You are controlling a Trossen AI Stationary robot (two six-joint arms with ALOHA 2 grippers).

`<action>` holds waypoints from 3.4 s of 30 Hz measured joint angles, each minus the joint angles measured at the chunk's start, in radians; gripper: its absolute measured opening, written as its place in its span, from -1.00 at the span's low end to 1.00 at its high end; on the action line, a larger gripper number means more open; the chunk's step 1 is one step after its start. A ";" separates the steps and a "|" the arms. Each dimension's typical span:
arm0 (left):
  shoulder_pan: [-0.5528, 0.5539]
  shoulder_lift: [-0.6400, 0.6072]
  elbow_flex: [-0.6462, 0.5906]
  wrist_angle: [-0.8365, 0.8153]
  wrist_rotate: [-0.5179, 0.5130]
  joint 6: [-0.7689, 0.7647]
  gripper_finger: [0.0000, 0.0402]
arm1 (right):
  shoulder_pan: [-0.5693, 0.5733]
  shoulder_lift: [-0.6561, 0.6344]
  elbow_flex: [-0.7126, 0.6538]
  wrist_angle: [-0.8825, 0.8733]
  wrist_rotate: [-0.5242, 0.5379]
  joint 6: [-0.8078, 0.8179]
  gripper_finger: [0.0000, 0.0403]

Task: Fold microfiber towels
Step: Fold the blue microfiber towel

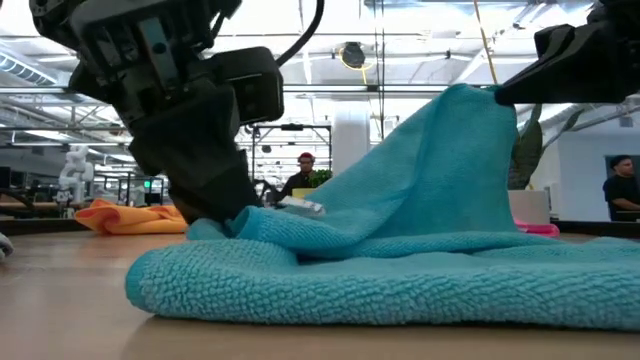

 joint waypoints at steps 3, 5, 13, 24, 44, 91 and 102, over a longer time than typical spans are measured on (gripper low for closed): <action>-0.008 0.000 0.000 -0.004 0.002 0.034 -0.91 | 0.000 0.000 0.000 0.000 0.000 0.000 -1.00; -0.012 0.000 0.000 -0.004 0.002 0.044 -0.95 | 0.000 0.000 0.000 0.000 0.000 0.000 -1.00; -0.029 -0.132 0.000 -0.136 -0.126 0.087 -0.99 | 0.000 -0.004 0.000 0.018 0.042 0.004 -1.00; -0.113 -0.420 0.001 -0.443 -0.696 0.271 -0.99 | -0.070 -0.030 0.000 -0.070 0.062 0.128 -1.00; -0.121 -0.337 -0.001 -0.356 -1.125 0.460 -0.99 | -0.125 -0.032 -0.051 0.104 0.056 0.026 -1.00; -0.220 -0.466 0.000 -0.105 -0.968 0.672 -0.95 | -0.148 -0.072 0.163 0.642 -0.202 -0.374 -1.00; -0.194 -0.187 0.000 0.154 -0.856 0.757 -0.93 | -0.167 -0.072 0.163 0.623 -0.251 -0.374 -1.00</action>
